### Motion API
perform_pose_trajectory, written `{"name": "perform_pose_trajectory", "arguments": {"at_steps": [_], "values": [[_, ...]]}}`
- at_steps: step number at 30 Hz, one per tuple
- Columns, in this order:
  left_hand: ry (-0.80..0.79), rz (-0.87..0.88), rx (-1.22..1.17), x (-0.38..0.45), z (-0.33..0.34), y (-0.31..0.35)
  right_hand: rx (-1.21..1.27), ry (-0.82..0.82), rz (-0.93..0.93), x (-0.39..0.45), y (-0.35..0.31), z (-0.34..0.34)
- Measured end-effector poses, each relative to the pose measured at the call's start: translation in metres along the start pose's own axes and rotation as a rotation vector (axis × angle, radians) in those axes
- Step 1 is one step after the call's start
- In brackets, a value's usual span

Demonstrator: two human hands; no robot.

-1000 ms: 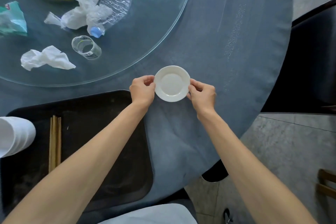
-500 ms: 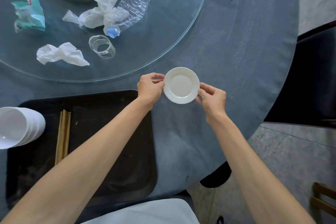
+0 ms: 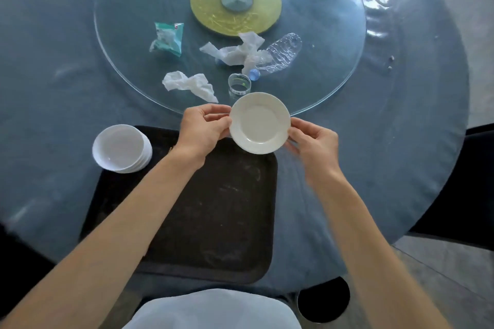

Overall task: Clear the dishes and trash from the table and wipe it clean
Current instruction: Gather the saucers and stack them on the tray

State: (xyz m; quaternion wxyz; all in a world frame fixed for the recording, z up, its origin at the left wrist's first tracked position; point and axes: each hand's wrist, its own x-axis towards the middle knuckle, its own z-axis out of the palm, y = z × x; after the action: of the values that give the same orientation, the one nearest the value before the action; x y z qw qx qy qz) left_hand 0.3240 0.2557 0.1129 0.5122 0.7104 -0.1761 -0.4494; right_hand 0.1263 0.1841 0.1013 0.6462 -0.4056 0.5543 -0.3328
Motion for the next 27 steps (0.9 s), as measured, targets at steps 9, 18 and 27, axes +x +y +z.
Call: {"name": "perform_pose_trajectory", "arguments": {"at_steps": [9, 18, 27], "values": [[0.17, 0.034, 0.034, -0.056, -0.164, -0.036, -0.161, -0.107, 0.11, -0.078, 0.039, 0.128], [0.264, -0.171, 0.037, -0.081, -0.273, -0.142, -0.391, -0.13, 0.244, -0.124, 0.144, 0.214], [0.291, -0.33, 0.206, -0.069, -0.302, -0.19, -0.588, -0.106, 0.257, -0.126, 0.208, 0.247]]}}
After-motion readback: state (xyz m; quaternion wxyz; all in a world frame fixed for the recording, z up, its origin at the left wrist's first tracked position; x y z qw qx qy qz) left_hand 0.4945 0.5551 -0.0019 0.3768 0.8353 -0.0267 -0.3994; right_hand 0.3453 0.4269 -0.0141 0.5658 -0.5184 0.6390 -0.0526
